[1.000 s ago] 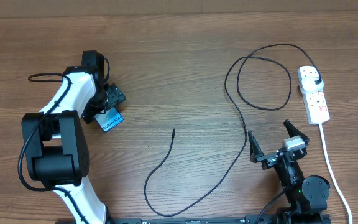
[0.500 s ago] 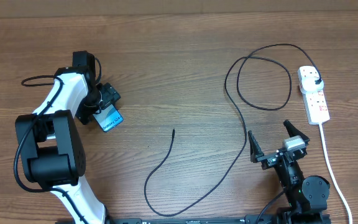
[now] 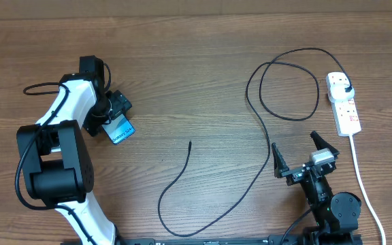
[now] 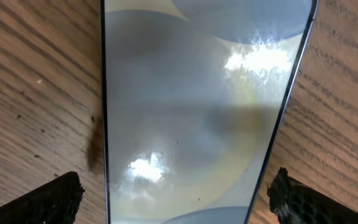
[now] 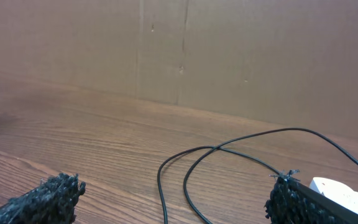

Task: Plug charger to phone and switch on socket

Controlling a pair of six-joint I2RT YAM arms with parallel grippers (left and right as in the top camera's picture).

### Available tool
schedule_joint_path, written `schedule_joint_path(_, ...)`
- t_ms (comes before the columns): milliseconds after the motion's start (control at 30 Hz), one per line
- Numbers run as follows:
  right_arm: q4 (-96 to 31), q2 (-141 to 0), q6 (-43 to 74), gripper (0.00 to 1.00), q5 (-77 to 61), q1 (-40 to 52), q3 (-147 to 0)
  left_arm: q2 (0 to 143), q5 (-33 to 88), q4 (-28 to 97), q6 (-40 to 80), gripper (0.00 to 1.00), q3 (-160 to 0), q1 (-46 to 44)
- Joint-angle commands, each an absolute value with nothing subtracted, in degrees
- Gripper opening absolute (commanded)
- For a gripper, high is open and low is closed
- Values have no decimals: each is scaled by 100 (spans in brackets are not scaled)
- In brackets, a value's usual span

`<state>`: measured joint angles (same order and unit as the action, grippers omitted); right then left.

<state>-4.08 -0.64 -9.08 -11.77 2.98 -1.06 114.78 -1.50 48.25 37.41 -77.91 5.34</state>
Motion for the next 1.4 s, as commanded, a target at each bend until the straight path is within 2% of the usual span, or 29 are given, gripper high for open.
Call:
schedule_joint_path(0, -377, -16, -930, 100, -1144, 261, -45, 11734, -56, 4814, 3771, 100, -7741, 523)
schedule_joint_path(667, -377, -16, -930, 100, -1144, 261, -45, 11747, -99, 4814, 3817, 100, -7741, 523)
schedule_joint_path(767, -377, -16, -930, 100, -1144, 261, -45, 11747, -99, 4810, 3817, 90, -7741, 523)
schedule_joint_path(833, -377, -16, -930, 100, -1144, 261, -45, 11747, -102, 4810, 3817, 88, -7741, 523)
schedule_joint_path(1300, -377, -16, -930, 100, -1144, 261, -45, 11747, -99, 4810, 3817, 91, -7741, 523)
schedule_joint_path(1367, -377, -16, -930, 100, -1144, 261, -45, 11747, -102, 4812, 3817, 95, -7741, 523)
